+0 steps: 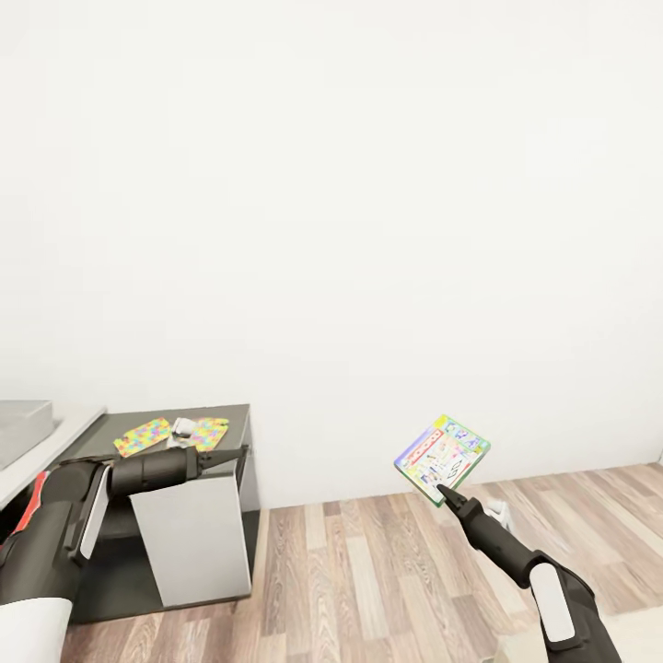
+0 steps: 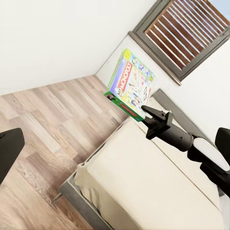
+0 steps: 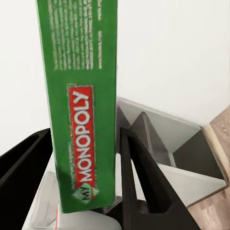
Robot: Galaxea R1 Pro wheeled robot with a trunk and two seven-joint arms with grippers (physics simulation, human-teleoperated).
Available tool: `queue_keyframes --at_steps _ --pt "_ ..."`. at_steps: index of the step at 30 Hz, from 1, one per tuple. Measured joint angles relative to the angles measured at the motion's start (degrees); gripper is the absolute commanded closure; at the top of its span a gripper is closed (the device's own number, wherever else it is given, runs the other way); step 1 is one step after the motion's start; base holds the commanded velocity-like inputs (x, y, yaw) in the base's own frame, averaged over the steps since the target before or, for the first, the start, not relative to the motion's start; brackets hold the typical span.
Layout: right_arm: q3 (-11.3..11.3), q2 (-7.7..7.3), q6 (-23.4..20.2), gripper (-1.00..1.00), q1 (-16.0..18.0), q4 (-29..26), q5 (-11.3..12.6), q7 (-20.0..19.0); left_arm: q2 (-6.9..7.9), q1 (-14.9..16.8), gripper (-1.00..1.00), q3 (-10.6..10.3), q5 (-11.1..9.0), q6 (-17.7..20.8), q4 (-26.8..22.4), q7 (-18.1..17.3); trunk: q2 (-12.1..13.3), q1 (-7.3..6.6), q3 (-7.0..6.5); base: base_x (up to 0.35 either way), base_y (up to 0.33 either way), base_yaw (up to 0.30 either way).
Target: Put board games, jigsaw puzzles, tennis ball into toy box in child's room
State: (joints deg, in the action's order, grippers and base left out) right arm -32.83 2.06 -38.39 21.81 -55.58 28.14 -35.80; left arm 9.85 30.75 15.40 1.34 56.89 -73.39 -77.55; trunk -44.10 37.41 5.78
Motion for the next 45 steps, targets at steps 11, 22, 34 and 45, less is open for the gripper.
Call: queue_keyframes --at_steps 11,22,34,45 --pt "-0.04 -0.13 -0.06 1.0 0.0 -0.02 0.7 0.06 -0.01 0.02 -1.0 -0.05 0.0 -0.01 0.01 0.0 0.0 0.0 -0.61 0.0 0.0 0.158" --pt "0.01 -0.07 -0.07 1.0 -0.15 -0.1 0.75 0.03 -0.01 0.03 -1.0 -0.01 0.0 0.05 -0.21 -0.13 0.0 0.0 -0.64 0.0 0.0 0.008" --pt "0.0 -0.19 -0.09 1.0 -0.14 -0.02 0.89 0.06 0.14 0.04 -1.0 0.36 -0.18 1.05 -0.87 -0.53 1.99 -1.09 -1.91 0.0 0.0 0.112" --pt "0.13 0.09 0.07 1.0 -0.17 -0.09 0.3 0.01 0.65 0.09 -1.0 0.58 -0.73 2.32 -0.8 -1.62 6.42 -3.52 -4.62 0.0 0.0 0.196"
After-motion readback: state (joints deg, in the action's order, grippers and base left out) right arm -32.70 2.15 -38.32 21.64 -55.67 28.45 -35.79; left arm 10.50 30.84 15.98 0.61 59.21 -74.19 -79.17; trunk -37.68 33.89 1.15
